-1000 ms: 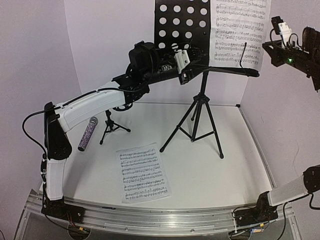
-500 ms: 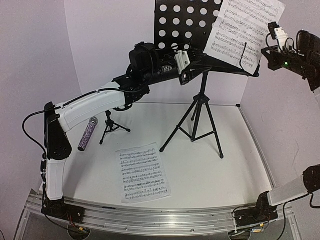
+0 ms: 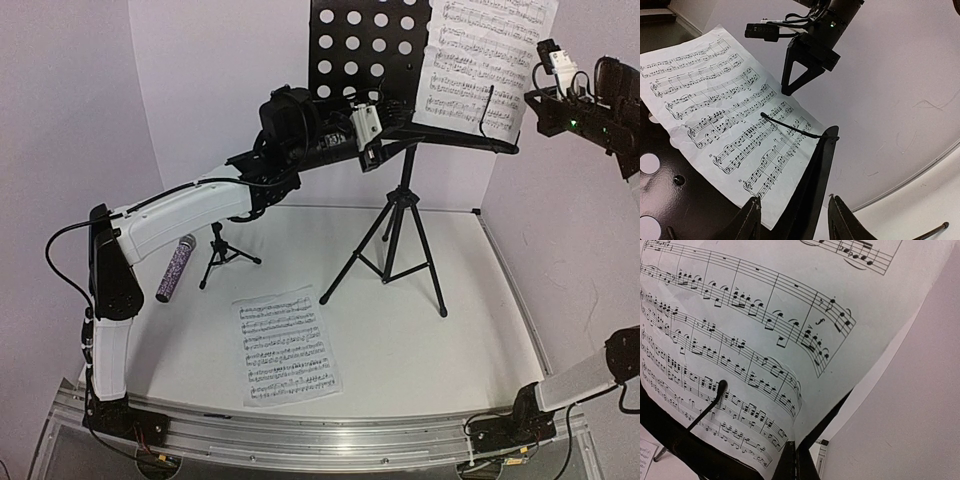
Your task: Set up the instrument practice props
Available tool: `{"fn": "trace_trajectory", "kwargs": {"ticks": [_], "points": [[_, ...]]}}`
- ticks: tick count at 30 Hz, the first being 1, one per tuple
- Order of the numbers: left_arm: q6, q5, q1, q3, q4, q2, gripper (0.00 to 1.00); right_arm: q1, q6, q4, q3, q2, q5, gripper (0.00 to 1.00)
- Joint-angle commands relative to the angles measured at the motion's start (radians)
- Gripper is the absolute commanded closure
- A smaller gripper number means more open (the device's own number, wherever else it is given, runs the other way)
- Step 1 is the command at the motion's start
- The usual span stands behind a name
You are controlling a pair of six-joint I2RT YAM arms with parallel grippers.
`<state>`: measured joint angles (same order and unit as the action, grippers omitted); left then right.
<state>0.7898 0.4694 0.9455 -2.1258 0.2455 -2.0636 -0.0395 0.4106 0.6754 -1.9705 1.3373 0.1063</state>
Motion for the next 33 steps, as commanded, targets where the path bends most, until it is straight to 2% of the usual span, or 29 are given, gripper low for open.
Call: {"fn": "trace_trajectory", "kwargs": {"ticks": [1, 29, 33], "points": [[0.009, -0.004, 0.001, 0.007, 0.023, 0.014, 0.55, 0.005, 0.011, -0.02, -0.038, 0.011, -0.012, 1.0], [0.004, -0.006, 0.001, 0.006, 0.01, 0.019, 0.55, 0.006, 0.017, -0.02, -0.029, 0.006, -0.017, 1.0], [0.002, -0.007, 0.001, 0.01, 0.006, 0.025, 0.55, 0.005, 0.018, -0.02, -0.035, 0.001, -0.03, 0.84]]}}
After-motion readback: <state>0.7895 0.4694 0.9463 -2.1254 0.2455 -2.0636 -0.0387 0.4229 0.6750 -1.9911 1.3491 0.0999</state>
